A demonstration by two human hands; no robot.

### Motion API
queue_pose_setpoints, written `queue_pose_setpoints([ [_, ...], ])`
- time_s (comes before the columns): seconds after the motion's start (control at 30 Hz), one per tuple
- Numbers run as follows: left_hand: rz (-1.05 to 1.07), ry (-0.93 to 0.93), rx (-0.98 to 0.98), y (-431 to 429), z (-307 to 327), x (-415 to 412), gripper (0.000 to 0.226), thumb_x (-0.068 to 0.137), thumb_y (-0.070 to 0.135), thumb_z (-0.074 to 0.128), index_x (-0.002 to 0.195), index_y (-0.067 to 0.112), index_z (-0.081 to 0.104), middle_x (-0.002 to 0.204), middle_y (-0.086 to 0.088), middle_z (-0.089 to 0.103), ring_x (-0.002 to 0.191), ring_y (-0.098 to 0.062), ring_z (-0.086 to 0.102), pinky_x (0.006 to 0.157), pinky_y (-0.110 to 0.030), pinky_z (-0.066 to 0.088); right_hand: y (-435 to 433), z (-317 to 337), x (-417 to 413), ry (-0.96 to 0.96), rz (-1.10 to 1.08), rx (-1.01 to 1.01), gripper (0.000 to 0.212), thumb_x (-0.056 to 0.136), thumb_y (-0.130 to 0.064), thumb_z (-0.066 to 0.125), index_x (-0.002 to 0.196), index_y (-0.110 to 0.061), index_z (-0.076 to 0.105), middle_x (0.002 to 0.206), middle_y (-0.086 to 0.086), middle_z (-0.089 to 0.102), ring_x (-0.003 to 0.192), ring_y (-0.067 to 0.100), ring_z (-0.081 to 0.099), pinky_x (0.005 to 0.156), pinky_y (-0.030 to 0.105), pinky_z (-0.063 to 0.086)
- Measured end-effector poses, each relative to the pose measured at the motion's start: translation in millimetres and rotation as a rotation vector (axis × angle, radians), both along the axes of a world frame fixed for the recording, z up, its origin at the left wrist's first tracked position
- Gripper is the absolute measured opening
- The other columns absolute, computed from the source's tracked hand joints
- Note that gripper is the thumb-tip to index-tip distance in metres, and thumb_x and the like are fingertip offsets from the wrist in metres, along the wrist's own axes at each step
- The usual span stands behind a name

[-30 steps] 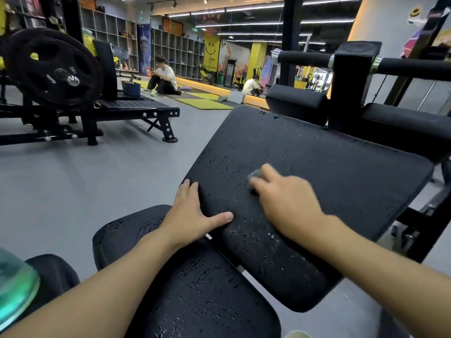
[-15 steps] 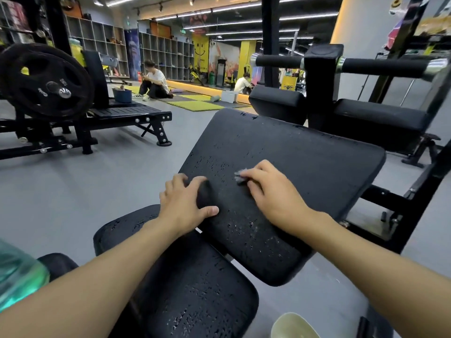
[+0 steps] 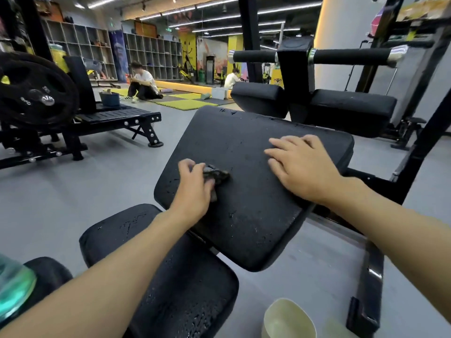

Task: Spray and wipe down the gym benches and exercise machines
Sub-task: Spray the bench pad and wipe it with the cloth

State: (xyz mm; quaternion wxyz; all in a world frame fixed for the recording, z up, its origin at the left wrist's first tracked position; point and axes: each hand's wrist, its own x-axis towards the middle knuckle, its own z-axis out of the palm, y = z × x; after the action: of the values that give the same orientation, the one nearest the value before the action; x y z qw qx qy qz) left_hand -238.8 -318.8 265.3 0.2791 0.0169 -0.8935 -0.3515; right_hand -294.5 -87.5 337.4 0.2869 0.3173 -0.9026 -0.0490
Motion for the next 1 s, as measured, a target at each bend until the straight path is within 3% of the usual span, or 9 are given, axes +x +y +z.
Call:
queue_pose_setpoints([
  [0.07, -0.004, -0.012, -0.021, -2, -3, -6, 0.047, 0.104, 0.014, 0.047, 0.146, -0.002, 0.032, 0.137, -0.011, 0.031, 0.117, -0.021, 0.041, 0.103, -0.012, 0.022, 18, -22, -6, 0.166, 0.015, -0.038, 0.045, 0.098, -0.035, 0.033, 0.123, -0.02, 0.067, 0.139, 0.001, 0.059, 0.133, 0.023, 0.05, 0.108, 0.044, 0.029],
  [0.17, -0.104, -0.024, -0.143, 14, -16, -2, 0.053, 0.105, 0.022, 0.041, 0.152, 0.003, 0.023, 0.148, -0.011, 0.026, 0.132, -0.025, 0.031, 0.107, -0.02, 0.016, 16, -34, -12, 0.204, 0.055, -0.173, 0.037, 0.093, -0.028, 0.043, 0.114, -0.018, 0.072, 0.132, 0.001, 0.064, 0.13, 0.021, 0.053, 0.108, 0.044, 0.036],
  [0.3, -0.197, 0.088, -0.334, 1, -19, 3, 0.042, 0.103, 0.011, 0.05, 0.143, 0.003, 0.045, 0.137, -0.008, 0.041, 0.121, -0.021, 0.045, 0.105, -0.012, 0.026, 17, -35, -15, 0.238, 0.07, -0.192, 0.035, 0.091, -0.028, 0.046, 0.113, -0.02, 0.073, 0.131, 0.0, 0.065, 0.13, 0.02, 0.053, 0.11, 0.042, 0.034],
  [0.37, -0.177, 0.139, -0.29, -15, -11, -8, 0.04, 0.095, 0.001, 0.061, 0.135, 0.005, 0.055, 0.126, -0.007, 0.054, 0.112, -0.015, 0.052, 0.1, -0.005, 0.029, 16, -37, -16, 0.24, 0.065, -0.198, 0.034, 0.092, -0.028, 0.046, 0.112, -0.02, 0.073, 0.131, 0.0, 0.065, 0.13, 0.02, 0.053, 0.111, 0.042, 0.034],
  [0.47, -0.017, 0.208, -0.112, -12, 4, -27, 0.026, 0.092, 0.001, 0.064, 0.114, 0.015, 0.064, 0.11, -0.001, 0.064, 0.098, -0.009, 0.056, 0.092, -0.012, 0.041, 16, -38, -16, 0.251, 0.077, -0.201, 0.034, 0.092, -0.029, 0.045, 0.112, -0.02, 0.072, 0.131, 0.0, 0.065, 0.13, 0.02, 0.053, 0.111, 0.042, 0.033],
  [0.53, -0.042, 0.236, -0.115, 5, -1, -23, 0.025, 0.089, -0.003, 0.063, 0.107, 0.013, 0.069, 0.106, 0.0, 0.064, 0.096, -0.009, 0.057, 0.09, -0.01, 0.041, 16, -37, -16, 0.26, 0.075, -0.211, 0.035, 0.093, -0.029, 0.045, 0.111, -0.02, 0.072, 0.13, 0.0, 0.065, 0.13, 0.02, 0.053, 0.111, 0.042, 0.034],
  [0.73, -0.183, 0.169, -0.364, 1, -16, 10, 0.038, 0.08, -0.014, 0.065, 0.113, 0.006, 0.071, 0.109, -0.001, 0.062, 0.1, -0.013, 0.058, 0.094, -0.004, 0.034, 15, -41, -18, 0.277, 0.071, -0.212, 0.036, 0.095, -0.031, 0.042, 0.108, -0.019, 0.073, 0.129, 0.001, 0.066, 0.129, 0.022, 0.053, 0.11, 0.042, 0.033],
  [0.83, -0.046, 0.217, -0.273, 9, 12, -36, 0.032, 0.083, -0.012, 0.06, 0.107, 0.006, 0.072, 0.107, -0.005, 0.063, 0.099, -0.023, 0.061, 0.09, -0.008, 0.036, 15, -41, -19, 0.298, 0.082, -0.224, 0.036, 0.094, -0.031, 0.042, 0.107, -0.019, 0.073, 0.127, 0.001, 0.066, 0.127, 0.023, 0.054, 0.11, 0.042, 0.033],
  [1.0, -0.094, 0.174, -0.284, 12, -11, -4, 0.03, 0.082, -0.011, 0.064, 0.106, 0.007, 0.069, 0.106, 0.001, 0.062, 0.096, -0.014, 0.059, 0.089, -0.005, 0.036, 15, -43, -22, 0.337, 0.109, -0.248, 0.035, 0.095, -0.03, 0.042, 0.105, -0.018, 0.073, 0.126, 0.001, 0.066, 0.127, 0.023, 0.054, 0.11, 0.042, 0.034],
])
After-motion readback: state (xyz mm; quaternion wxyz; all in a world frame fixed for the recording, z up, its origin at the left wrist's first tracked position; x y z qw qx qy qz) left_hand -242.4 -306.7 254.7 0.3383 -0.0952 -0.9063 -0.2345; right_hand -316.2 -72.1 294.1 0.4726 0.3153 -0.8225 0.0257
